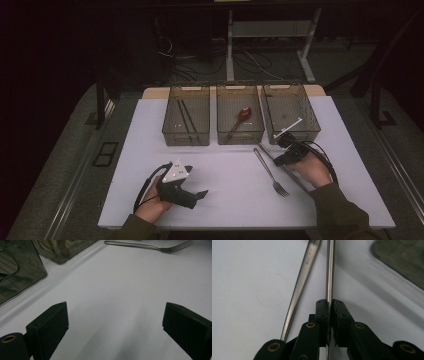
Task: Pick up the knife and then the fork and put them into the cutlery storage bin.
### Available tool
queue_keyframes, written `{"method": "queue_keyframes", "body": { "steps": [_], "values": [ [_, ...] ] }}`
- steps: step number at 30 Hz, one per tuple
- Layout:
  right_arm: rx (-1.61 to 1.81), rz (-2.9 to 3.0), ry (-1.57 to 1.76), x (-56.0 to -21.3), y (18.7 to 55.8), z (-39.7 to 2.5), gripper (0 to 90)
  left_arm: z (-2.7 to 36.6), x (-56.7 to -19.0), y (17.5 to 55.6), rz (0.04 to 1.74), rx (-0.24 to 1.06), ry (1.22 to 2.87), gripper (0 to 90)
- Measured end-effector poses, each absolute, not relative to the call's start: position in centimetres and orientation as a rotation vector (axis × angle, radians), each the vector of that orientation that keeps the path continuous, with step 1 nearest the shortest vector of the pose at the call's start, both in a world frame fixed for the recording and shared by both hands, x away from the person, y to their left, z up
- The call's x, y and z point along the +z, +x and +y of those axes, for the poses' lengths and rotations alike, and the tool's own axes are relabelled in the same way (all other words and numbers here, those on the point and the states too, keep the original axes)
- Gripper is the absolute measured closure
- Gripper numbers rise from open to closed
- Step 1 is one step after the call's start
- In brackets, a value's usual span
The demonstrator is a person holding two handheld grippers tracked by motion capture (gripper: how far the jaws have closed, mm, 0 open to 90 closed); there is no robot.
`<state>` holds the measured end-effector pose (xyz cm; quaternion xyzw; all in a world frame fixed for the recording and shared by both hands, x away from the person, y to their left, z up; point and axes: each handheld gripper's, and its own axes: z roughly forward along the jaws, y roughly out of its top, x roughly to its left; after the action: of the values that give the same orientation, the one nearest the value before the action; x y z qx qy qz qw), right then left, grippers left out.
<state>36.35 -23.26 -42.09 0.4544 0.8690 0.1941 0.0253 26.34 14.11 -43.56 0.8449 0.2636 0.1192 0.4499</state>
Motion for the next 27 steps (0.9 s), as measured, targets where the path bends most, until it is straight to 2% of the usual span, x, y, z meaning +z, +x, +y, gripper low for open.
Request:
{"method": "queue_keyframes", "body": {
  "steps": [13, 27],
  "values": [
    [0.980, 2.561, 1.371, -39.5, 35.2, -26.5, 83.6, 14.3, -43.4, 26.4, 0.640, 0.293, 2.096, 5.7],
    [1.209, 2.339, 1.329, -37.2, 34.5, -29.4, 83.6, 14.4, -43.4, 26.4, 0.641, 0.293, 2.093, 5.8]
  ]
}}
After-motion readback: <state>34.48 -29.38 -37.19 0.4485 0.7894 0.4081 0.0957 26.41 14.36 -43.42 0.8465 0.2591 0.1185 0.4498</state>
